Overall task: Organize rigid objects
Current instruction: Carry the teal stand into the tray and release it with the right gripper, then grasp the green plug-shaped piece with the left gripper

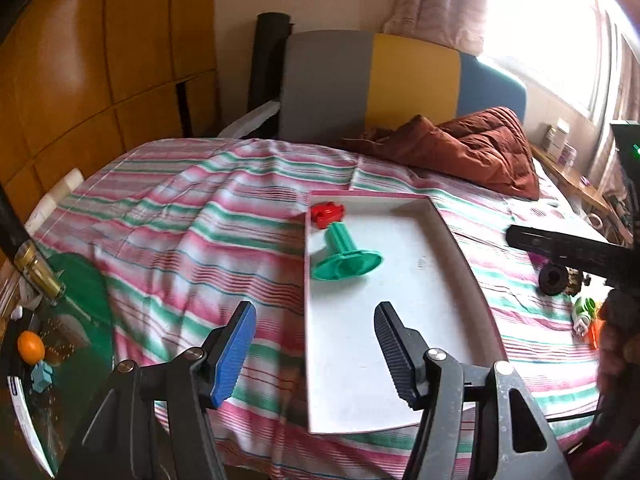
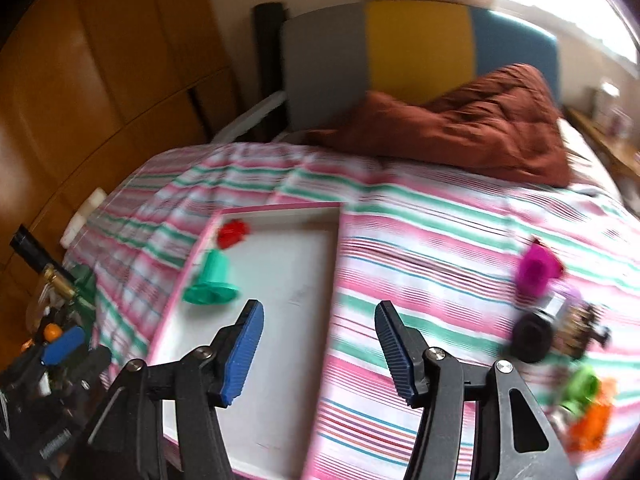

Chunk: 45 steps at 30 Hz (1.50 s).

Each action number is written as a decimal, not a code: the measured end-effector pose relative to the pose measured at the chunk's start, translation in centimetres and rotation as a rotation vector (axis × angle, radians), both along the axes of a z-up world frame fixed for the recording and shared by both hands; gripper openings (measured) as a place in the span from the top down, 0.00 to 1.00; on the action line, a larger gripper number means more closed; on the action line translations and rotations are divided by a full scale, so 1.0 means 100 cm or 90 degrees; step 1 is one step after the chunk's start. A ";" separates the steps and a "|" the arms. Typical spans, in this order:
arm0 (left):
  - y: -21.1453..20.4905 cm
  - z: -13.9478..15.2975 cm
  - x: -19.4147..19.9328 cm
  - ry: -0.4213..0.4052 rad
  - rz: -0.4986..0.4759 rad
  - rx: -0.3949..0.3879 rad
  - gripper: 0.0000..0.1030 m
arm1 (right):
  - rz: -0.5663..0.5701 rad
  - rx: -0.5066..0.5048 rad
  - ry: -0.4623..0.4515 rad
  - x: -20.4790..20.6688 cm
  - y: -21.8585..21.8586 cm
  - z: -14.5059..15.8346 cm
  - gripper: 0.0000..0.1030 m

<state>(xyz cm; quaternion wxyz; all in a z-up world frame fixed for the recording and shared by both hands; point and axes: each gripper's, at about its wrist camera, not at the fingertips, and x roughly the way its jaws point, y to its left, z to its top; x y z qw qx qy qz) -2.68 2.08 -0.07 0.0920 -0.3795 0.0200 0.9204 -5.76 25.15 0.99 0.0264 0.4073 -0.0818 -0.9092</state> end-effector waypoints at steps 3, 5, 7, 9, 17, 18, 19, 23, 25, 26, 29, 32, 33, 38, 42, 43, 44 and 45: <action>0.015 0.000 0.001 -0.001 -0.027 -0.004 0.40 | -0.052 0.006 0.003 0.019 0.037 0.003 0.43; 0.026 0.001 0.002 -0.002 -0.045 -0.006 0.40 | -0.082 0.011 0.006 0.029 0.059 0.005 0.42; 0.035 0.001 0.002 -0.005 -0.063 -0.003 0.40 | -0.118 0.015 0.010 0.040 0.083 0.007 0.42; 0.046 0.002 0.003 -0.007 -0.081 0.002 0.40 | -0.155 0.020 0.013 0.052 0.109 0.009 0.41; 0.093 0.000 0.002 -0.050 -0.157 0.039 0.40 | -0.347 0.012 0.011 0.106 0.219 -0.002 0.39; 0.099 0.000 0.002 -0.056 -0.171 0.046 0.40 | -0.375 0.002 0.010 0.114 0.232 -0.008 0.39; 0.107 0.000 0.003 -0.061 -0.186 0.050 0.40 | -0.394 -0.006 0.010 0.119 0.240 -0.012 0.39; 0.149 -0.006 0.005 -0.091 -0.254 0.035 0.40 | -0.484 -0.064 -0.033 0.139 0.273 -0.039 0.40; 0.172 -0.012 0.007 -0.107 -0.291 0.031 0.40 | -0.502 -0.095 -0.015 0.143 0.281 -0.037 0.40; 0.184 -0.014 0.008 -0.113 -0.310 0.029 0.41 | -0.507 -0.096 -0.008 0.145 0.284 -0.036 0.40; 0.224 -0.023 0.013 -0.127 -0.374 0.020 0.42 | -0.516 -0.113 -0.001 0.150 0.288 -0.035 0.40; 0.263 -0.030 0.018 -0.135 -0.433 0.007 0.47 | -0.516 -0.145 0.003 0.151 0.292 -0.037 0.40; 0.275 -0.033 0.019 -0.136 -0.453 0.006 0.47 | -0.517 -0.151 0.003 0.150 0.292 -0.037 0.40; 0.332 -0.043 0.023 -0.147 -0.523 -0.010 0.47 | -0.511 -0.175 0.000 0.150 0.292 -0.042 0.40; 0.371 -0.055 0.021 -0.156 -0.570 -0.033 0.47 | -0.511 -0.188 0.003 0.152 0.293 -0.043 0.39; 0.379 -0.059 0.019 -0.163 -0.578 -0.037 0.46 | -0.511 -0.191 0.002 0.152 0.294 -0.043 0.39; 0.385 -0.061 0.018 -0.166 -0.581 -0.046 0.46 | -0.511 -0.195 0.000 0.152 0.295 -0.044 0.39; 0.390 -0.064 0.017 -0.167 -0.584 -0.053 0.46 | -0.510 -0.199 -0.002 0.152 0.295 -0.045 0.39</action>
